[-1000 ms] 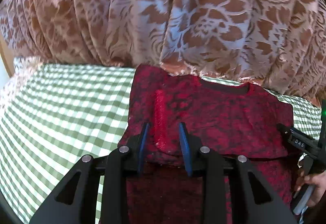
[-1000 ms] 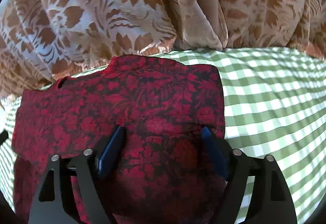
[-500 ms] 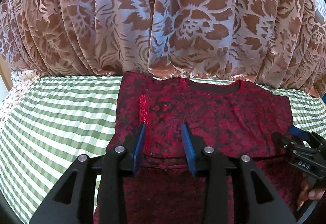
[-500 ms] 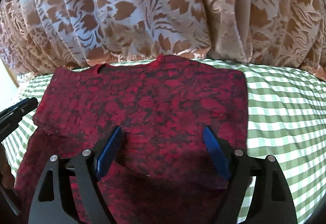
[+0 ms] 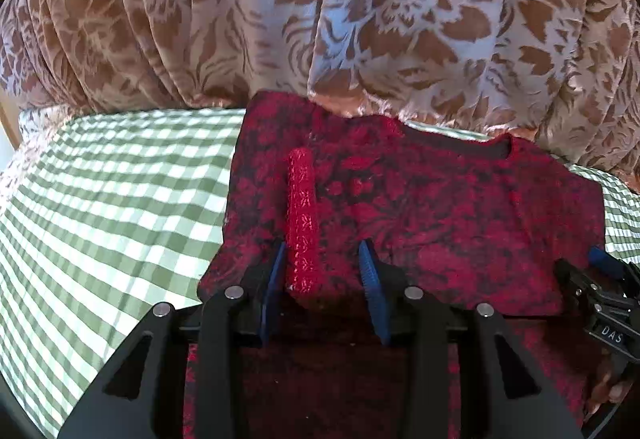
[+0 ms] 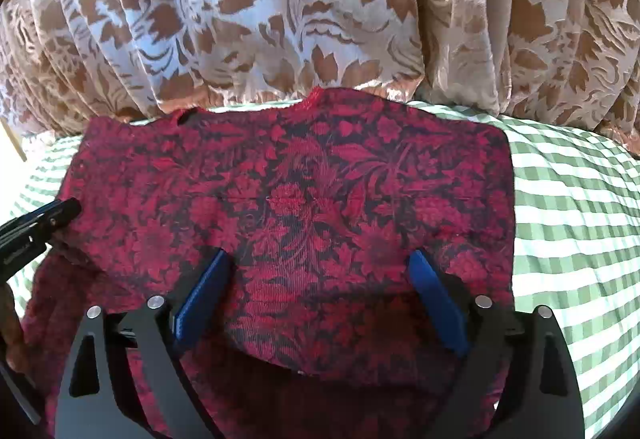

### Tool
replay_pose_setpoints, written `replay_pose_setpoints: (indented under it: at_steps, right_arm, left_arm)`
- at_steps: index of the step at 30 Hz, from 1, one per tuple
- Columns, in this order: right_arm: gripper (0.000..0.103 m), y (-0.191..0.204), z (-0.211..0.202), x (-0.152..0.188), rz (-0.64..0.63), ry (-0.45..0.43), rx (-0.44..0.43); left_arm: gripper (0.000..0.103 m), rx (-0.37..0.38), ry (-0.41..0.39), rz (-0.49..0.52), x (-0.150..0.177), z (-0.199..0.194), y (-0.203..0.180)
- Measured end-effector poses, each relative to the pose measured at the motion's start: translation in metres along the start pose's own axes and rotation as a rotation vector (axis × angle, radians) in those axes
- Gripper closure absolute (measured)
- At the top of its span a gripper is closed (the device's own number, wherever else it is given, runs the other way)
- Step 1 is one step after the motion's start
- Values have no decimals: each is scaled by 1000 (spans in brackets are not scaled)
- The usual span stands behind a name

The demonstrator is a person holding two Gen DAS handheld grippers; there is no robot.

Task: Fold small clothes

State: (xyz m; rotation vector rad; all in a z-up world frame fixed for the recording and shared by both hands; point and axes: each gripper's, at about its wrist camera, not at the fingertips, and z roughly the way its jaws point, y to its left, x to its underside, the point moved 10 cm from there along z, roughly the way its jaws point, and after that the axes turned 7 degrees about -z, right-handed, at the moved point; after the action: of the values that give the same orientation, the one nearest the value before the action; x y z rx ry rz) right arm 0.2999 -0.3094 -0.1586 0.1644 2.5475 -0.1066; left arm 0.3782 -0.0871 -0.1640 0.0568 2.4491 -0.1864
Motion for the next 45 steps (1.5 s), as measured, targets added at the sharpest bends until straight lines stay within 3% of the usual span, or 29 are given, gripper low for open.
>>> replay_pose_setpoints:
  at_steps: [6, 12, 18, 24, 35, 45]
  right_arm:
    - [8, 0, 4, 1, -26, -10, 29]
    - [6, 0, 1, 1, -22, -21, 24]
    - [4, 3, -25, 6, -12, -30, 30]
    - [4, 14, -57, 20, -14, -55, 23]
    - [4, 47, -112, 56, -31, 0, 23]
    - [4, 93, -174, 75, -229, -94, 68]
  left_arm:
    - [60, 9, -17, -50, 0, -15, 1]
    - [54, 6, -90, -43, 4, -64, 1]
    - [52, -8, -168, -41, 11, -115, 10]
    - [51, -13, -197, -41, 24, -144, 14]
    - [46, -38, -132, -79, 81, -156, 48]
    - [41, -95, -111, -115, 125, -174, 90]
